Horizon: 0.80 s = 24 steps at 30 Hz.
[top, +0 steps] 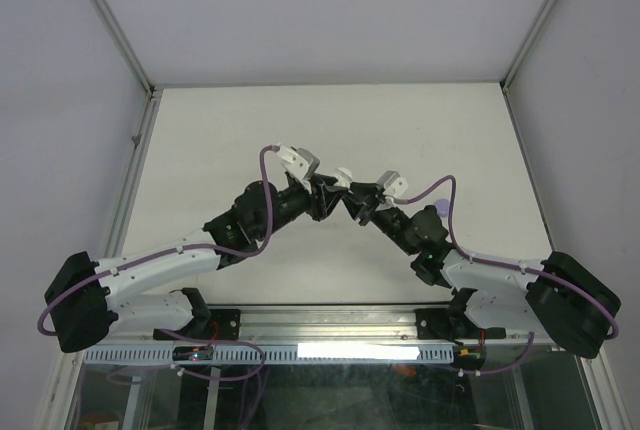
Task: Insert the wireless bluetooth earbuds into the charging case
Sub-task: Place the earbud in the charging case.
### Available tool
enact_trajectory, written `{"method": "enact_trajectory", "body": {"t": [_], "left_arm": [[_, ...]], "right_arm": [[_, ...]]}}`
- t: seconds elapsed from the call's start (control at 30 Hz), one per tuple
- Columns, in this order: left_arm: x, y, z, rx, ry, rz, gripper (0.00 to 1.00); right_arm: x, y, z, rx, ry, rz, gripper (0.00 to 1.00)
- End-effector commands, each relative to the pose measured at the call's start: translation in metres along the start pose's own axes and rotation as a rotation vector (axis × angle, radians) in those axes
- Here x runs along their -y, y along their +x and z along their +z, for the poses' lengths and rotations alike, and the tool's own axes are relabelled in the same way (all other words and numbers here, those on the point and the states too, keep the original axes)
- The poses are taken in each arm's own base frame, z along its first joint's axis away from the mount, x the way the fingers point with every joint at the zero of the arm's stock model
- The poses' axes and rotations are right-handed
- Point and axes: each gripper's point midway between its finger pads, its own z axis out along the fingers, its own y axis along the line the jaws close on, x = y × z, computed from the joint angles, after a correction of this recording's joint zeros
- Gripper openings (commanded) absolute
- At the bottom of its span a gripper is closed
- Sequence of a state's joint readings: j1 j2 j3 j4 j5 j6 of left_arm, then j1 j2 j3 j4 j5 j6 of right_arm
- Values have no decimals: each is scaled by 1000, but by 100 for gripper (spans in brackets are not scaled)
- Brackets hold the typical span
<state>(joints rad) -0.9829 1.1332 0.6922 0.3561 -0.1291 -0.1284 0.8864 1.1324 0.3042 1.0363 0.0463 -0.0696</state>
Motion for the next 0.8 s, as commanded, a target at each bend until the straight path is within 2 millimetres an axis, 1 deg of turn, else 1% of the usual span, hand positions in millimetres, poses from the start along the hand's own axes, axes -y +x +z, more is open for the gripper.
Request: {"method": "enact_trajectory", "body": {"t": [0.0,0.13,0.33,0.57,0.77], "left_arm": [[12,-8,2,-39,-2,-149,42],[15,-11,1,-77,-21,-229,46],[22,-14,1,-90,-13,-324,47],[24,-16,2,-105,-13,-342,47],[32,-23,8,-108,24,-348,47]], "right_arm": [[3,-43,6,152,22,3,12],[3,-41,7,149,18,6,12],[1,-41,7,151,9,15,12],[1,-40,7,141,10,17,12],[-1,-38,8,134,0,26,12]]}}
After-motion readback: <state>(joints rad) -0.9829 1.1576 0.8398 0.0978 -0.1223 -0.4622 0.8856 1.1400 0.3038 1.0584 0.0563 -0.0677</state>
